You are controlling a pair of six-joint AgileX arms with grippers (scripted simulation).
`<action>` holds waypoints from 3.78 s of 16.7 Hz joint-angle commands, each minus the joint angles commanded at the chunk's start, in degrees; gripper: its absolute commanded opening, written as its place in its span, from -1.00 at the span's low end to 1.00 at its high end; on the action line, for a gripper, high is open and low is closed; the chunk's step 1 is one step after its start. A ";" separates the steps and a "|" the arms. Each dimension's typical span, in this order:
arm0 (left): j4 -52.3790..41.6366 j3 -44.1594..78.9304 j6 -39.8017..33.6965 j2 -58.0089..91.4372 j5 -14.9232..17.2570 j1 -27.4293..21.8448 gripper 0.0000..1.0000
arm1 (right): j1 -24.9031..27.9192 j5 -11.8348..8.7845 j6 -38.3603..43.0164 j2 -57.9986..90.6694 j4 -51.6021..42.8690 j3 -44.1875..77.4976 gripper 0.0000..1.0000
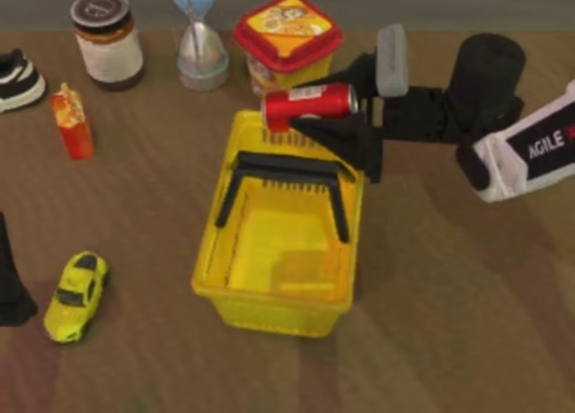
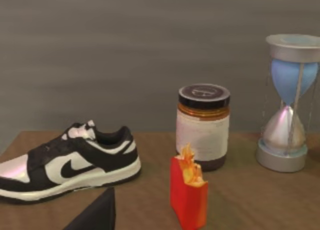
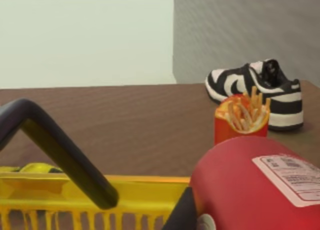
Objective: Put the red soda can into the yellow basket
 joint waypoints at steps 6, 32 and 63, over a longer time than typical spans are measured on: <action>0.00 0.00 0.00 0.00 0.00 0.00 1.00 | 0.00 0.00 0.00 0.00 0.00 0.00 -0.25; -13.38 15.28 10.16 17.31 2.71 -6.68 1.00 | -5.00 10.81 -4.35 -21.75 -3.96 -12.51 1.00; -80.88 117.46 65.74 126.58 0.22 -37.49 1.00 | -17.77 64.50 -1.50 -138.63 -64.31 -75.46 1.00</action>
